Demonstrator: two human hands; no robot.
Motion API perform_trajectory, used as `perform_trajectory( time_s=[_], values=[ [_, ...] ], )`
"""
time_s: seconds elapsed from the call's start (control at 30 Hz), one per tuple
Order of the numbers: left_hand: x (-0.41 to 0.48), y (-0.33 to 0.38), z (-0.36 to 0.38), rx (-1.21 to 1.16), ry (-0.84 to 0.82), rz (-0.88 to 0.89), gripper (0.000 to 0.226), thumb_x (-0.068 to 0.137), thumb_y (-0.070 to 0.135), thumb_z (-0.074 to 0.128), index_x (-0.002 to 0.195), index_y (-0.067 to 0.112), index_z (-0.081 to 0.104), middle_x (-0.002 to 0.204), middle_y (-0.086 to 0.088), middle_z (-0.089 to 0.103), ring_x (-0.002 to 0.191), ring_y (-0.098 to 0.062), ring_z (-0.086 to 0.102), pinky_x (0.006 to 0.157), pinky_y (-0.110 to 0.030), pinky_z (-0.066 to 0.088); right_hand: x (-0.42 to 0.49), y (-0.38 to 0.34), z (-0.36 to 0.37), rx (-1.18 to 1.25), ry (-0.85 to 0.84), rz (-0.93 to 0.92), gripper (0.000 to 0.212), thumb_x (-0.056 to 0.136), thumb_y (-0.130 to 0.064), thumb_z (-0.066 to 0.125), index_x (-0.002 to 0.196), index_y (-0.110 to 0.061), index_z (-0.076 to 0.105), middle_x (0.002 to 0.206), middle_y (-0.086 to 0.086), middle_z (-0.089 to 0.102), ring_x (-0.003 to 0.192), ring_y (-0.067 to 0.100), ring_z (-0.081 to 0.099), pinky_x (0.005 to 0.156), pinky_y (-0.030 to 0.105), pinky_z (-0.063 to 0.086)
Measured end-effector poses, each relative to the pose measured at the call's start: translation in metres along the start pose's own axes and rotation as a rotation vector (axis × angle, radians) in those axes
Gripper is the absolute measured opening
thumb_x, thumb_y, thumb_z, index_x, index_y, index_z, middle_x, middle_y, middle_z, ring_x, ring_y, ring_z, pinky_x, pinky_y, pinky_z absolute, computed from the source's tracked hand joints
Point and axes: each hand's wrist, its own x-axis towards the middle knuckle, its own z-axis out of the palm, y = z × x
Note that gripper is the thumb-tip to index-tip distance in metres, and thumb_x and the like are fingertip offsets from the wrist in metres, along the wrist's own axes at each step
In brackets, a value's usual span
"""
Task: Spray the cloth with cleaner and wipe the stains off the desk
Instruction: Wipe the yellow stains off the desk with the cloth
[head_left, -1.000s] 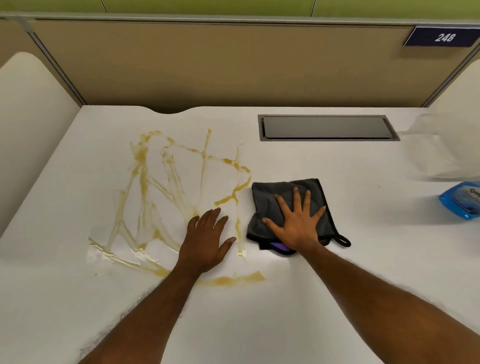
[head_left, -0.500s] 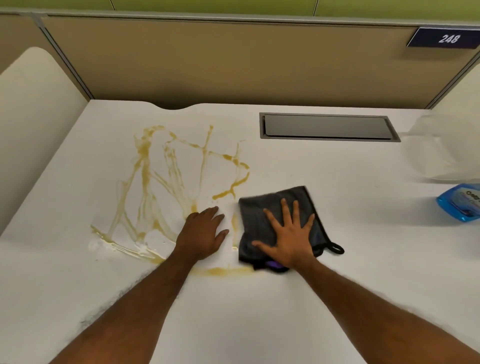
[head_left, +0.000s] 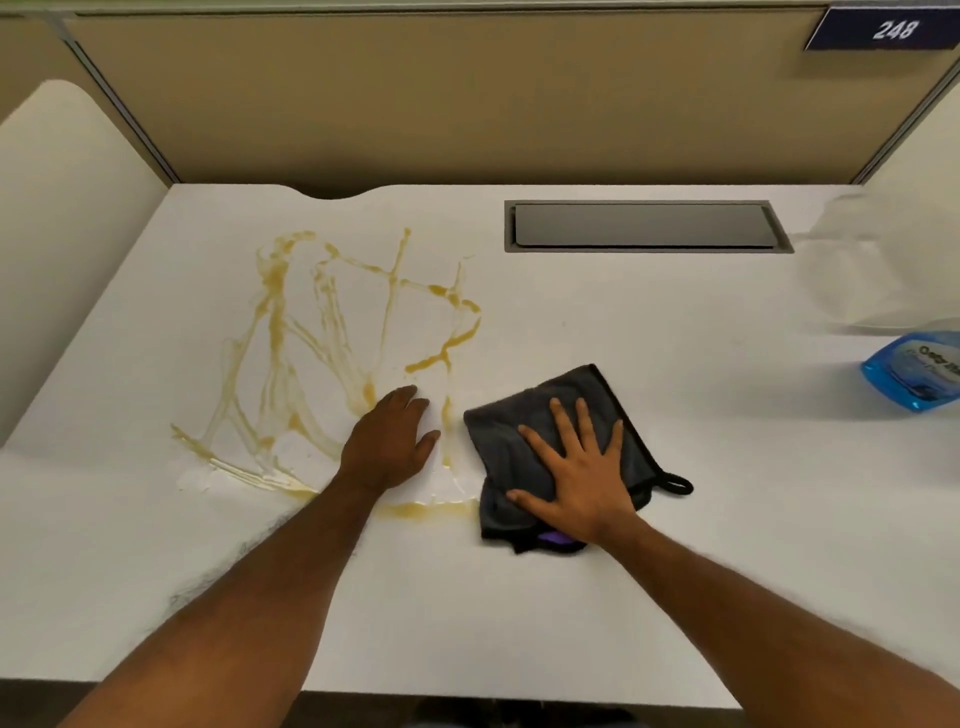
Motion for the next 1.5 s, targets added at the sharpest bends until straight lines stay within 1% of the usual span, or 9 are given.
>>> perform_trajectory(
  time_s=[0.1, 0.33, 0.57, 0.77, 0.9, 1.0, 1.2, 1.4, 1.5],
  values=[
    [0.003, 0.002, -0.002, 0.007, 0.014, 0.004, 0.055, 0.094, 0.042, 0.053, 0.14, 0.011, 0.049, 0.152, -0.009, 0.04, 0.14, -0.026, 0.038, 0.107, -0.04, 0.038, -0.021, 0.03, 0.001, -0.003, 0.042, -0.122, 0.08, 0.079, -0.088, 0.029, 0.149, -0.05, 0.02, 0.165, -0.001, -0.002, 0.15, 0.029, -0.009, 0.105, 0.077, 0.008],
    [0.005, 0.0, -0.006, 0.155, 0.005, 0.048, 0.053, 0.094, 0.046, 0.049, 0.138, 0.015, 0.05, 0.149, -0.007, 0.044, 0.132, -0.025, 0.046, 0.106, -0.043, 0.03, 0.01, -0.015, -0.013, 0.034, -0.04, 0.307, 0.094, 0.069, -0.095, 0.01, 0.151, -0.048, 0.003, 0.163, 0.009, -0.013, 0.146, 0.037, -0.022, 0.103, 0.074, -0.018],
    [0.008, -0.013, -0.007, 0.202, -0.032, 0.114, 0.056, 0.096, 0.052, 0.04, 0.141, 0.019, 0.046, 0.15, -0.006, 0.042, 0.134, -0.026, 0.043, 0.108, -0.044, 0.029, -0.016, -0.034, 0.001, 0.011, -0.014, 0.1, 0.084, 0.075, -0.093, 0.019, 0.148, -0.054, 0.007, 0.164, -0.001, -0.012, 0.149, 0.03, -0.018, 0.105, 0.077, -0.006],
    [0.008, -0.019, -0.01, 0.258, -0.046, 0.203, 0.054, 0.096, 0.048, 0.038, 0.139, 0.017, 0.046, 0.146, -0.01, 0.042, 0.127, -0.029, 0.045, 0.101, -0.044, 0.034, -0.006, -0.08, 0.001, 0.025, -0.029, 0.453, 0.086, 0.076, -0.085, 0.015, 0.151, -0.043, 0.01, 0.164, 0.007, -0.01, 0.147, 0.037, -0.019, 0.105, 0.076, -0.01],
    [0.009, -0.032, -0.017, 0.193, -0.051, 0.288, 0.048, 0.095, 0.043, 0.044, 0.135, 0.017, 0.048, 0.145, -0.009, 0.043, 0.126, -0.029, 0.045, 0.1, -0.044, 0.036, -0.021, -0.133, 0.016, 0.014, -0.023, 0.337, 0.086, 0.079, -0.085, 0.019, 0.152, -0.04, 0.012, 0.163, 0.012, -0.009, 0.146, 0.042, -0.017, 0.105, 0.072, -0.018],
    [0.003, -0.052, -0.023, 0.158, -0.028, 0.358, 0.048, 0.095, 0.039, 0.045, 0.138, 0.017, 0.047, 0.148, -0.007, 0.042, 0.13, -0.028, 0.044, 0.104, -0.042, 0.034, -0.023, -0.124, 0.014, -0.002, -0.025, 0.263, 0.071, 0.087, -0.073, 0.021, 0.151, -0.043, 0.013, 0.162, 0.003, -0.016, 0.147, 0.035, -0.019, 0.108, 0.074, -0.005],
    [-0.013, -0.101, -0.037, 0.117, 0.031, 0.403, 0.044, 0.091, 0.035, 0.054, 0.13, 0.015, 0.056, 0.139, -0.009, 0.052, 0.122, -0.03, 0.053, 0.097, -0.043, 0.039, 0.011, -0.168, 0.01, 0.054, 0.005, 0.581, 0.077, 0.085, -0.074, 0.024, 0.153, -0.04, 0.01, 0.164, 0.01, -0.007, 0.147, 0.04, -0.015, 0.108, 0.074, -0.008],
    [-0.029, -0.149, -0.045, 0.082, 0.015, 0.356, 0.045, 0.093, 0.034, 0.052, 0.134, 0.016, 0.053, 0.144, -0.009, 0.048, 0.129, -0.029, 0.047, 0.103, -0.043, 0.036, 0.017, -0.206, 0.021, -0.002, -0.002, 0.272, 0.075, 0.085, -0.078, 0.023, 0.151, -0.046, 0.009, 0.164, 0.005, -0.009, 0.147, 0.035, -0.019, 0.109, 0.073, -0.008],
    [-0.034, -0.164, -0.048, 0.079, 0.024, 0.351, 0.043, 0.093, 0.033, 0.052, 0.133, 0.015, 0.055, 0.143, -0.009, 0.049, 0.129, -0.029, 0.047, 0.102, -0.043, 0.036, 0.03, -0.203, 0.013, 0.045, 0.01, 0.389, 0.069, 0.088, -0.069, 0.028, 0.151, -0.044, 0.016, 0.165, 0.001, -0.003, 0.149, 0.03, -0.013, 0.11, 0.071, -0.003]
  ],
)
